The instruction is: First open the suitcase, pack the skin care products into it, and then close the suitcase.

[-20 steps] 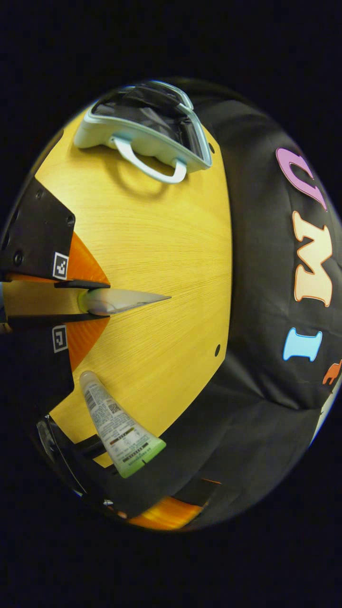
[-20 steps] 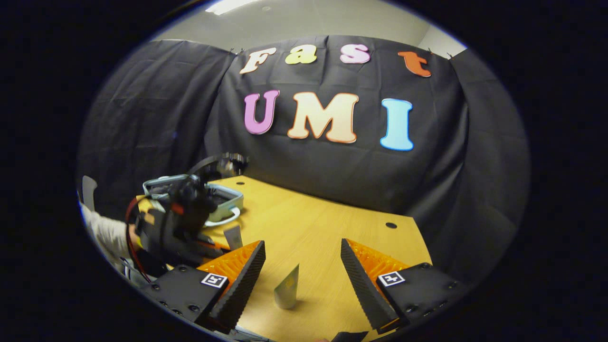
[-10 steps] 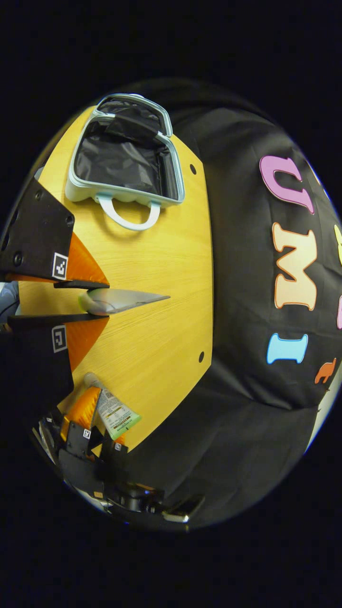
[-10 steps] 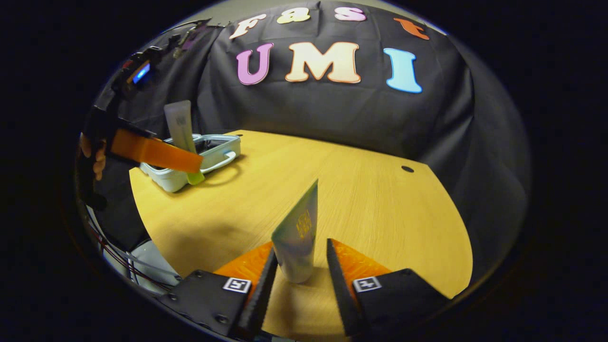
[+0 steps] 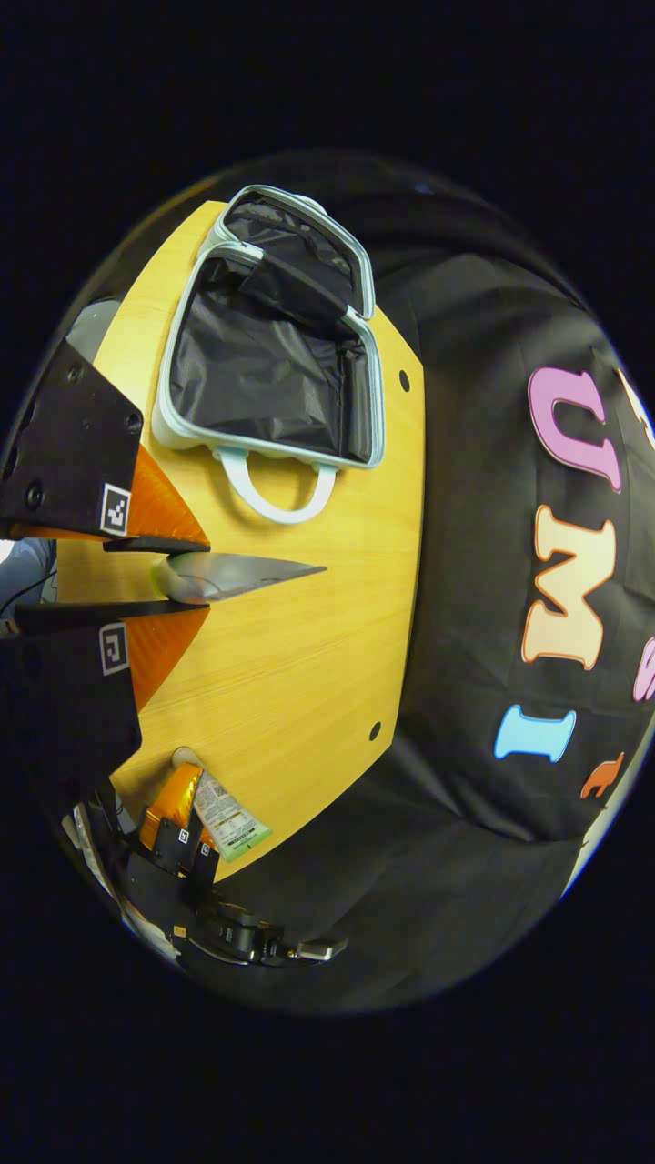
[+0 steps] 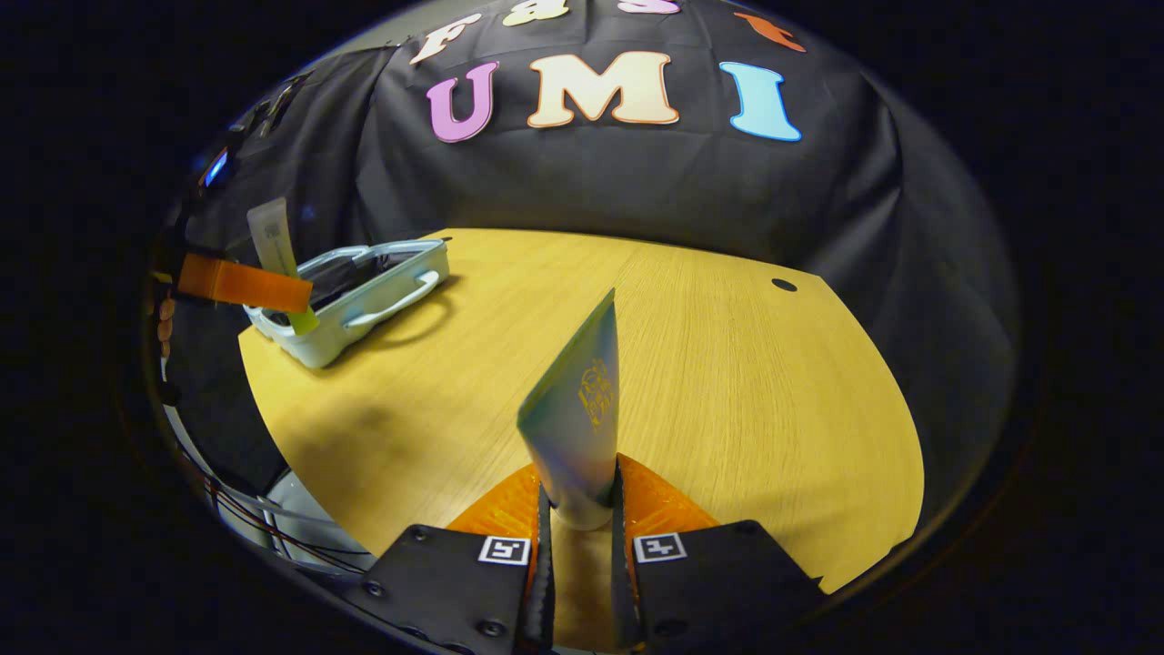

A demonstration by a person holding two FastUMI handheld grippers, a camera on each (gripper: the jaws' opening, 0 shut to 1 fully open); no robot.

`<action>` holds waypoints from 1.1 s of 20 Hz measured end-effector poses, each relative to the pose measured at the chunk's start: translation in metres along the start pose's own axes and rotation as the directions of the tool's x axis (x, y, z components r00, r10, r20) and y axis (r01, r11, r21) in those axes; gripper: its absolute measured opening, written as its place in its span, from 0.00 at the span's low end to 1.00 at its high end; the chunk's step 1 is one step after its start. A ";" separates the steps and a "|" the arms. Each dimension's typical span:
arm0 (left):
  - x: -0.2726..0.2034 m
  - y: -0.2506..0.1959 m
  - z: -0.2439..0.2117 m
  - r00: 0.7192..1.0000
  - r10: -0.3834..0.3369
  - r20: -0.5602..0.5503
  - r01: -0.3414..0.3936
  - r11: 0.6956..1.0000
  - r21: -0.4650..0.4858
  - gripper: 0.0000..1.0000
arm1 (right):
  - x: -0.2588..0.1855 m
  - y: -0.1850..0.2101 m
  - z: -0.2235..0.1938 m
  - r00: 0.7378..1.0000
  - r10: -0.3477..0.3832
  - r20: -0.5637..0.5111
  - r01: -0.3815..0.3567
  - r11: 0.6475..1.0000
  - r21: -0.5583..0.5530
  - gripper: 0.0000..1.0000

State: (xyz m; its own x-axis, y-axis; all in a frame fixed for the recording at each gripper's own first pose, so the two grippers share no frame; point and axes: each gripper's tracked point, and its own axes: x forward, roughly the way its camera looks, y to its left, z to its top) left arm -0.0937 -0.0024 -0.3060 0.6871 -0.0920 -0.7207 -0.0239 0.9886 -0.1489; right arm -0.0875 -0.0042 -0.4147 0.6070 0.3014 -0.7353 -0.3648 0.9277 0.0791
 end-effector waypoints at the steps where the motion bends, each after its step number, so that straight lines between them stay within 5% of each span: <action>1: -0.002 0.013 0.004 1.000 0.018 0.003 -0.018 1.000 0.010 0.20 | -0.001 0.003 0.008 1.000 0.004 0.006 -0.004 1.000 0.005 0.27; 5: -0.007 0.091 0.006 0.984 0.171 -0.051 -0.169 0.985 0.045 0.20 | 0.002 0.027 0.048 0.999 0.018 0.039 -0.017 1.000 -0.013 0.27; 9: -0.004 0.147 -0.002 0.969 0.203 -0.139 -0.203 0.979 0.017 0.20 | 0.012 0.075 0.084 0.998 0.030 0.059 -0.030 0.999 0.009 0.27; 14: 0.011 0.192 -0.016 0.950 0.166 -0.264 -0.162 0.986 0.038 0.20 | 0.030 0.140 0.118 0.997 0.049 0.065 -0.050 0.999 0.006 0.27; 17: 0.027 0.211 -0.030 0.929 0.138 -0.344 -0.120 0.990 0.075 0.21 | 0.038 0.194 0.135 0.991 0.124 0.046 -0.125 0.991 0.036 0.27; 22: 0.047 0.226 -0.034 0.938 0.055 -0.343 -0.038 0.998 0.058 0.22 | 0.056 0.270 0.150 0.982 0.189 0.005 -0.188 0.973 0.132 0.27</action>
State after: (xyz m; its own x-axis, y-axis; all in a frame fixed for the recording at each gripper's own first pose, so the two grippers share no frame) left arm -0.0919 0.2124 -0.3966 0.3938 -0.0727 -0.9163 -0.0080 0.9966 -0.0825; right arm -0.0461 0.2960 -0.3335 0.5308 0.4727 -0.7034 -0.3761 0.8752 0.3043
